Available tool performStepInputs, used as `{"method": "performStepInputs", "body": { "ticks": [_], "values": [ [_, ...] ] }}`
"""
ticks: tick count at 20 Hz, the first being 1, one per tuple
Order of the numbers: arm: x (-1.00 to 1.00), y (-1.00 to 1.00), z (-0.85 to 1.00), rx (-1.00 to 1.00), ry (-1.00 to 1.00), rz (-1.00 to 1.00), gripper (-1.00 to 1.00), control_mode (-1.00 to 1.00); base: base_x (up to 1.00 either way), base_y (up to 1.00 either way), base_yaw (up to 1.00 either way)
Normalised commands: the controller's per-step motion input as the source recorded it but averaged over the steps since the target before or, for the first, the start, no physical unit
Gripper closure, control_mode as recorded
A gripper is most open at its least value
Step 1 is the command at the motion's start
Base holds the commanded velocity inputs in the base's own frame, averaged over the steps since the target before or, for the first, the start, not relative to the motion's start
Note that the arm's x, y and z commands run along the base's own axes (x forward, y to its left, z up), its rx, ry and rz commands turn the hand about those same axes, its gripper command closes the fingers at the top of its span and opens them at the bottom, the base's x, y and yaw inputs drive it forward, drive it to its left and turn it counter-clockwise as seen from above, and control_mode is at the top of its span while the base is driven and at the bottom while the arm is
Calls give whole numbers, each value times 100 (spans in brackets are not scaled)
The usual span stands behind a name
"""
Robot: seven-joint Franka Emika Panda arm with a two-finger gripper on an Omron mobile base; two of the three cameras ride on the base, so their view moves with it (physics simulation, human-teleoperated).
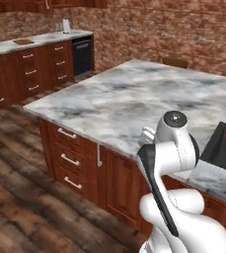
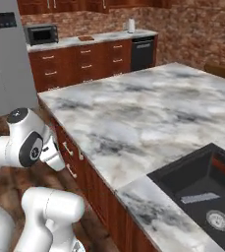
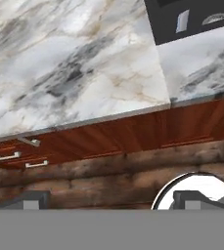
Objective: Move the cutting board and knife to the sink. Then move spray from the cabinet to the counter.
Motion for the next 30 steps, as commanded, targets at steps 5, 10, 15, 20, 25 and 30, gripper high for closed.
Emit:
{"method": "performStepInputs", "body": {
  "ticks": [5,10,15,20,25,30],
  "values": [
    [0,0,0,0,0,0,-100,100,-4,0,98],
    [0,0,0,0,0,0,-100,100,46,8,71],
    [0,0,0,0,0,0,-100,100,100,4,13],
    [0,0,0,0,0,0,-100,100,100,1,-7],
    [0,0,0,0,0,0,-100,100,100,45,-1],
    [0,0,0,0,0,0,-100,100,100,16,-5]
  ]
}}
